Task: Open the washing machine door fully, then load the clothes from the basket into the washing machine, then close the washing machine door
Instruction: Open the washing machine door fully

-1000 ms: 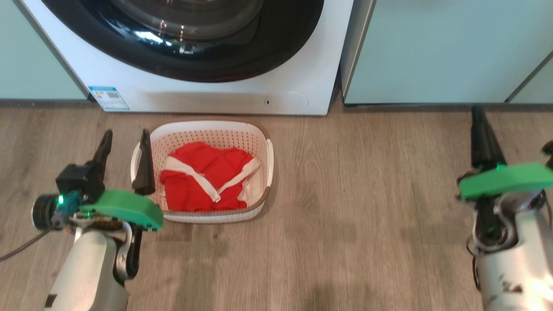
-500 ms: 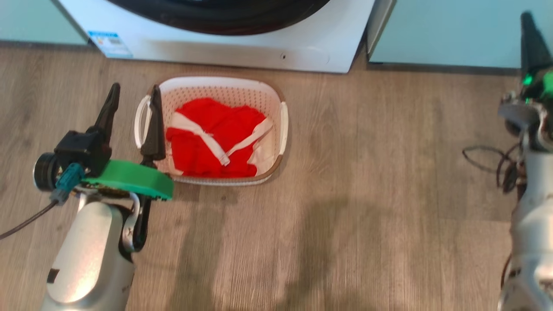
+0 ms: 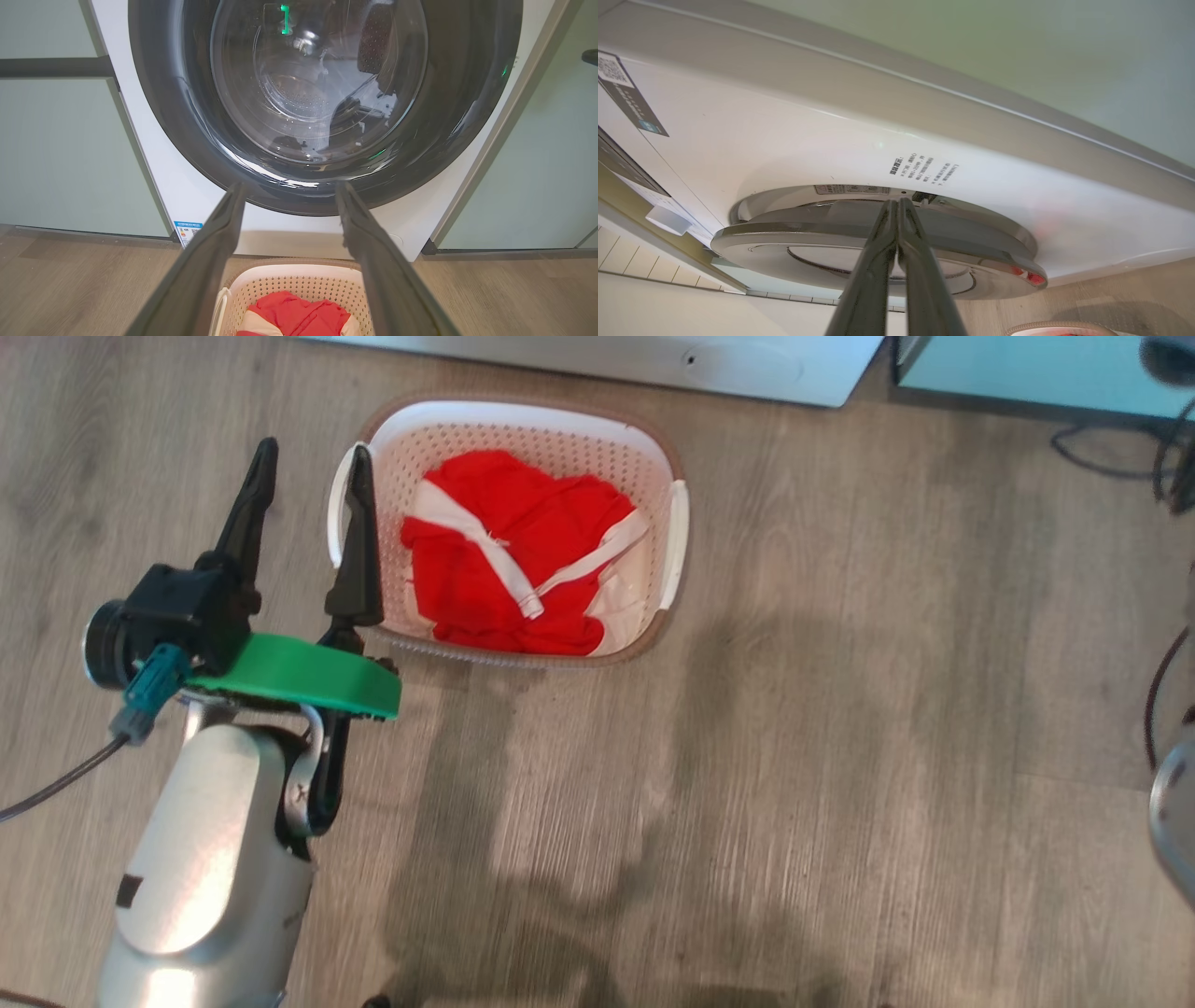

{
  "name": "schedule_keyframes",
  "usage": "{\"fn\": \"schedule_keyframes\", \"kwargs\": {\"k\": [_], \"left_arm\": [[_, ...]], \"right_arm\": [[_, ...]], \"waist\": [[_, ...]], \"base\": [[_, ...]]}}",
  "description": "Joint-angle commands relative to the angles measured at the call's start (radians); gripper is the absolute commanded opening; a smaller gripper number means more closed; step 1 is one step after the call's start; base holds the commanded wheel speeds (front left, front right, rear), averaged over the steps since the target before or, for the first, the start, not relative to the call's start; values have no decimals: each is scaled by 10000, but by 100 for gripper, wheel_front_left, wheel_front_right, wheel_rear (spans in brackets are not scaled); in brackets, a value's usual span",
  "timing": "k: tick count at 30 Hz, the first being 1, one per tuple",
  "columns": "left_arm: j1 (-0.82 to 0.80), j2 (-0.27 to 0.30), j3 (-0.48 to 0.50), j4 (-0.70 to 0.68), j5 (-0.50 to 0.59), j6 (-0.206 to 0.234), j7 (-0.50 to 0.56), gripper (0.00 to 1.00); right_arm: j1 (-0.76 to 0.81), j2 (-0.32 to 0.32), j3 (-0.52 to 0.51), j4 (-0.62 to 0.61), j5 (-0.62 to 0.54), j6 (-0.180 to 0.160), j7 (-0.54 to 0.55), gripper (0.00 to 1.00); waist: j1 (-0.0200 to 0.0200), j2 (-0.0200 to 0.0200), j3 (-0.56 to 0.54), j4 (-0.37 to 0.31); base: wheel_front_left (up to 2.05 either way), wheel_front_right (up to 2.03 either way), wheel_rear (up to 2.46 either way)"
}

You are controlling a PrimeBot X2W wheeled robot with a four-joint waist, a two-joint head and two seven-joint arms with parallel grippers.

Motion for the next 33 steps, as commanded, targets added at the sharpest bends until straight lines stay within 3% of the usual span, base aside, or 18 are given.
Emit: {"fn": "schedule_keyframes", "kwargs": {"k": [1, 14, 33], "left_arm": [[-337, 180, 253, -380, 116, 27, -118, 100], [-826, -135, 165, -396, 209, -123, -201, 100], [-917, -567, 362, -569, 619, -419, -213, 100]], "right_arm": [[-614, 19, 202, -184, -146, 2, 169, 0], [-3036, 259, 396, 1328, -930, 2, 567, 0], [-4309, 56, 1, 3003, -868, 2, 1512, 0]], "waist": [[-2, 0, 211, 194], [-2, 0, 1003, 680], [-2, 0, 1457, 971]], "base": [[0, 0, 0], [0, 0, 0], [0, 0, 0]]}}
